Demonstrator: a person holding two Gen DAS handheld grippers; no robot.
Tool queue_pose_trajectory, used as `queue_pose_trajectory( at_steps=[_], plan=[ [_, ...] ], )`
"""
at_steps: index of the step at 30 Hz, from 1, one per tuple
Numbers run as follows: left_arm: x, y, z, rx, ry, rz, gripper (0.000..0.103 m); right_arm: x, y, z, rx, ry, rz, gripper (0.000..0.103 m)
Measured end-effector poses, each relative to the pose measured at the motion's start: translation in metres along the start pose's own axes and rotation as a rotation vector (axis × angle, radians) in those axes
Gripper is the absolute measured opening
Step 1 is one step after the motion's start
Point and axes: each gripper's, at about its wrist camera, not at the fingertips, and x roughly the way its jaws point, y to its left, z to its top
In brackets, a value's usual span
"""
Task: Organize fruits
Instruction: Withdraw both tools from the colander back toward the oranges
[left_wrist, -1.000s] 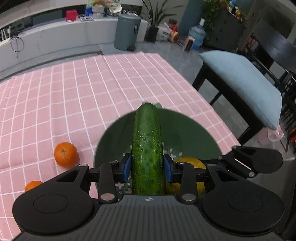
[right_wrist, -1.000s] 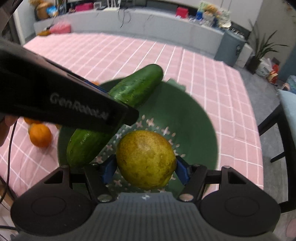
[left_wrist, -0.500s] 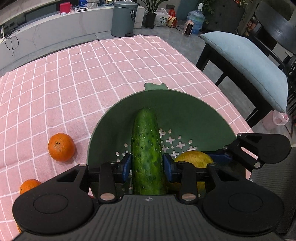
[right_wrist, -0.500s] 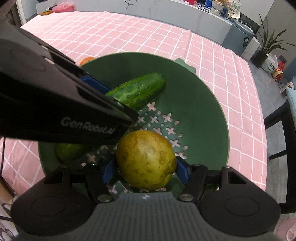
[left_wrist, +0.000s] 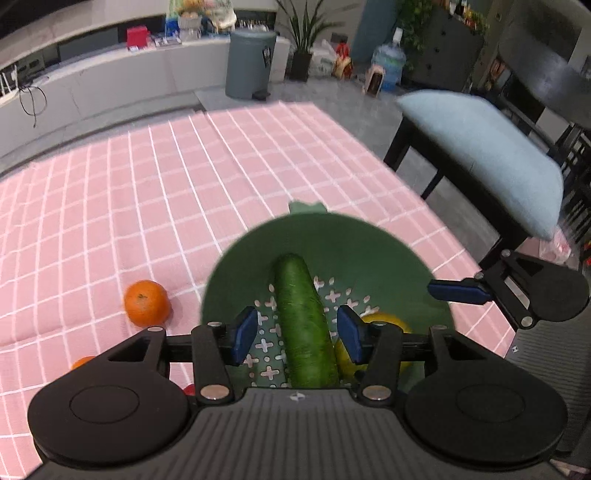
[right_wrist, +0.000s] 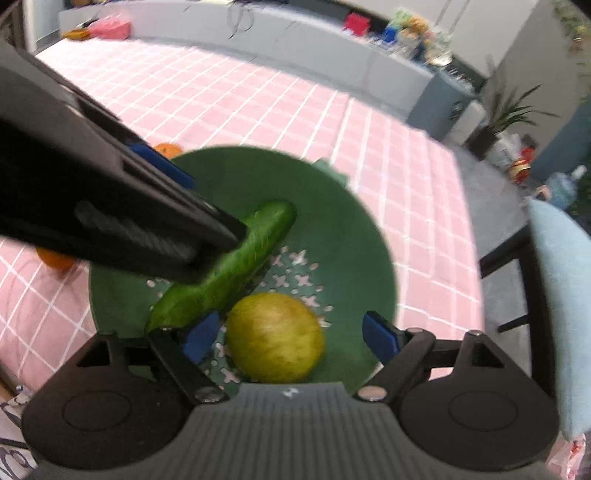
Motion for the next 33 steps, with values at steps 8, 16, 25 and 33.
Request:
queue_pose_trajectory(
  at_steps=[8, 16, 25, 33],
  plan=[
    [-0.065, 0.005, -0.019, 0.018, -0.138, 0.011, 0.060, -0.054, 0.017, -0.009, 0.175, -0.218, -0.060, 0.082],
    [-0.110, 0.031, -0.048, -0.002, -0.204, 0.042, 0.060, -0.081, 0.060, -0.024, 0.300, -0.339, 0.007, 0.083],
    [-0.124, 0.067, -0.083, -0.034, -0.201, 0.062, 0.060, -0.086, 0.101, -0.030, 0.356, -0.399, 0.066, 0.083],
    [-0.129, 0.100, -0.112, -0.068, -0.199, 0.078, 0.060, -0.079, 0.131, -0.026, 0.356, -0.405, 0.121, 0.075]
  ],
)
